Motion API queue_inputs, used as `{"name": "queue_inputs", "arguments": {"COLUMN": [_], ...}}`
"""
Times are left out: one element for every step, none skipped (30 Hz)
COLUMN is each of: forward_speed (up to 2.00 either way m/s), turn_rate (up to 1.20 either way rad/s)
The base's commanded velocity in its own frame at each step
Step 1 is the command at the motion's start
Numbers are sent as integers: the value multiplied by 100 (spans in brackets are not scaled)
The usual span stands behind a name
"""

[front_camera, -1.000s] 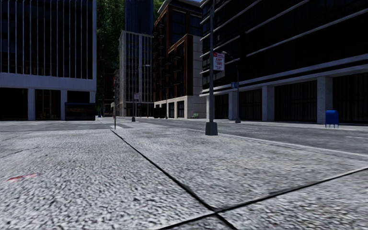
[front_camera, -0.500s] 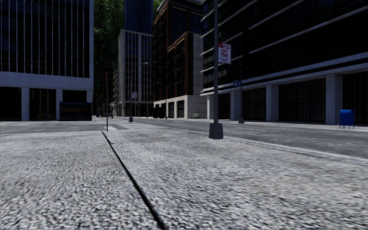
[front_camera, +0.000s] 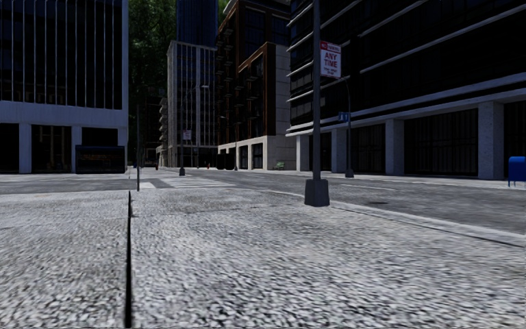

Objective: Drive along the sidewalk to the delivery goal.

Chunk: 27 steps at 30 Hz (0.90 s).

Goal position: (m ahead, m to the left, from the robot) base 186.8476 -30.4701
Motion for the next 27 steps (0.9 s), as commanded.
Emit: {"name": "queue_inputs", "arguments": {"forward_speed": [200, 200, 200, 200, 200, 200, 200, 200, 200, 200, 200, 200, 200, 200, 200, 200, 200, 200, 200, 200, 200, 200, 200, 200, 200, 200, 200], "turn_rate": [0, 0, 0, 0, 0, 0, 0, 0, 0, 0, 0, 0, 0, 0, 0, 0, 0, 0, 0, 0, 0, 4, 13, 20, 23, 23, 24]}}
